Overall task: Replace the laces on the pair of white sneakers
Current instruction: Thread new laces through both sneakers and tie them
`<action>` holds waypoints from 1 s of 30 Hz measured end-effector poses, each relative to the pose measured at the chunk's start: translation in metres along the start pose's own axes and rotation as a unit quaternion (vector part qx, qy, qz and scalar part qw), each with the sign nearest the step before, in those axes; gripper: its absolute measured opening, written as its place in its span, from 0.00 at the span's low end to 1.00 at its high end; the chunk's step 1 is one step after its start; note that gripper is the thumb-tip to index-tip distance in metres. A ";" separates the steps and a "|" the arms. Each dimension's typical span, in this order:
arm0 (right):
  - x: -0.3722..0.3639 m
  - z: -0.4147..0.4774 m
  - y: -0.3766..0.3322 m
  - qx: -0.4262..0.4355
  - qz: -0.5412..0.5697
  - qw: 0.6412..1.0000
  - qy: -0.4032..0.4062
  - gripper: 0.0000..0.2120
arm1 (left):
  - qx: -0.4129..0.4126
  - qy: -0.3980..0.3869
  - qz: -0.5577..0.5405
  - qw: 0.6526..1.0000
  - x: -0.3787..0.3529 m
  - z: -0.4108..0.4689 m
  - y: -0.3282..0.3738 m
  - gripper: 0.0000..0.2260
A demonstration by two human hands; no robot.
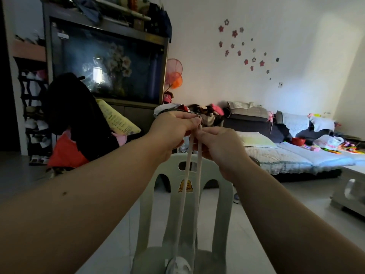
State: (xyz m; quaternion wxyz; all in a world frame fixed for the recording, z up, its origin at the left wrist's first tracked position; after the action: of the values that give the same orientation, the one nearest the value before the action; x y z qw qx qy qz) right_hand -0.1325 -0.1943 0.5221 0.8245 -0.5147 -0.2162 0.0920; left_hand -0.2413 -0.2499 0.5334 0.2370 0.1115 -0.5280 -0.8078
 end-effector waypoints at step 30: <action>-0.029 -0.032 0.275 -0.269 -0.057 0.960 -0.054 0.09 | 0.168 -0.118 0.251 0.946 -0.015 -0.035 -0.262 0.04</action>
State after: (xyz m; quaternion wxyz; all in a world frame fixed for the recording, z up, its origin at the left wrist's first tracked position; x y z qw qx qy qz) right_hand -0.1245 -0.1064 0.2581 0.6470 -0.6984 -0.3056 0.0113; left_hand -0.2828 -0.1837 0.2807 0.3460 -0.0831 -0.6911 -0.6291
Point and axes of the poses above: each hand's wrist, its own z-axis towards the middle knuckle, its own x-axis out of the back of the hand, y = z × x, the point moved 7 cm from there along z, towards the middle knuckle, and after that the axes turned 5 degrees about -x, right-handed, at the moved point
